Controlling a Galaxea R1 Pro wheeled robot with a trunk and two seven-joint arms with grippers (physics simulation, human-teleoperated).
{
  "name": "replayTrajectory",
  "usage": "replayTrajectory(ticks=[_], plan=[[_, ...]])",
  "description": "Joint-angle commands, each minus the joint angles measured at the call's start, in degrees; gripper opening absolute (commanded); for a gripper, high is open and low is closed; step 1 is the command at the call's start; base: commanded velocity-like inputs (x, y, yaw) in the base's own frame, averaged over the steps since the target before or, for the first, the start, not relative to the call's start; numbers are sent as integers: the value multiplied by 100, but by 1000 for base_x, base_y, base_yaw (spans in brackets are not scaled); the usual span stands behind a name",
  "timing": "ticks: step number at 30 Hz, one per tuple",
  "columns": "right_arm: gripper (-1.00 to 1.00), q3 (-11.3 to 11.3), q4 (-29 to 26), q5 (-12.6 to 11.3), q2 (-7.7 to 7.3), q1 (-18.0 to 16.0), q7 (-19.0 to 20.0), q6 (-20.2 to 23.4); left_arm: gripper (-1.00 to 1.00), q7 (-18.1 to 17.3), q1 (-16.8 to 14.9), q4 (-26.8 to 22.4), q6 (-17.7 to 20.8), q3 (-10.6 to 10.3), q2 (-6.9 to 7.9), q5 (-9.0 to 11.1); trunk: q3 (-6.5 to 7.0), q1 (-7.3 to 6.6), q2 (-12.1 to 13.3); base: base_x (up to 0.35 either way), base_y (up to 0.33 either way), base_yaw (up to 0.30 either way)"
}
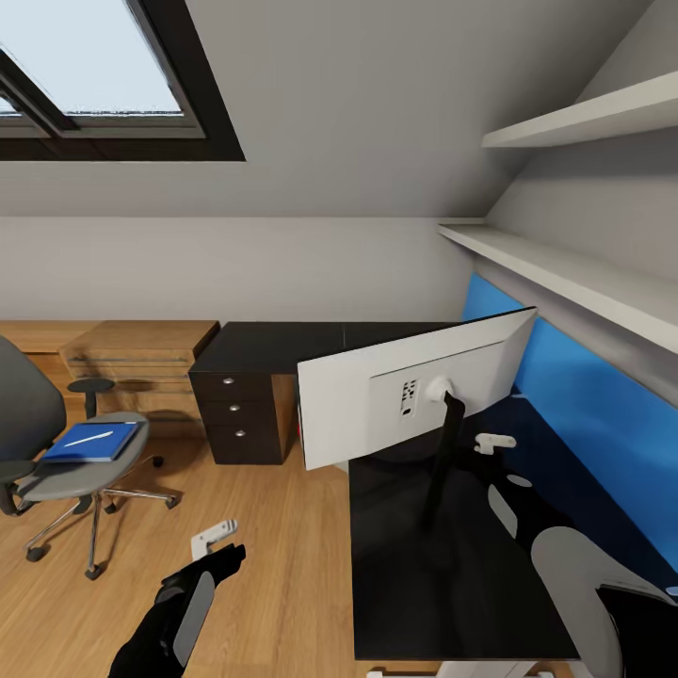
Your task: In the bedroom, organize the workspace by keeping the computer under the desk, ensuring the monitor is on the desk, placing the keyboard on the desk next to the monitor, placing the mouse on the desk next to the keyboard, moving the folder from the swivel chair onto the desk next to the mouse, stacking the notebook on top of the folder with the pen on top of the notebook, and positioning the swivel chair next to the desk.
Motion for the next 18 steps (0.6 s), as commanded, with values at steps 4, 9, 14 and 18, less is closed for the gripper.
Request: replayTrajectory(ticks=[4,9,14,18], plan=[[100,-44,3,-10,9,-6,53,-17,100,32,-4,-26,24,8,-3,60,-13,4,-13,0,0,0],[100,-43,-1,-4,3,-6,53,-18,100,38,-4,-30,24,8,-9,60,-31,26,-53,0,0,0],[100,-43,-1,-1,2,-6,52,-18,100,40,-5,-37,24,8,-19,60,-120,135,-253,0,0,0],[100,-43,-1,-1,2,-6,52,-21,100,41,-4,-39,24,8,-20,60,-138,157,-293,0,0,0]])
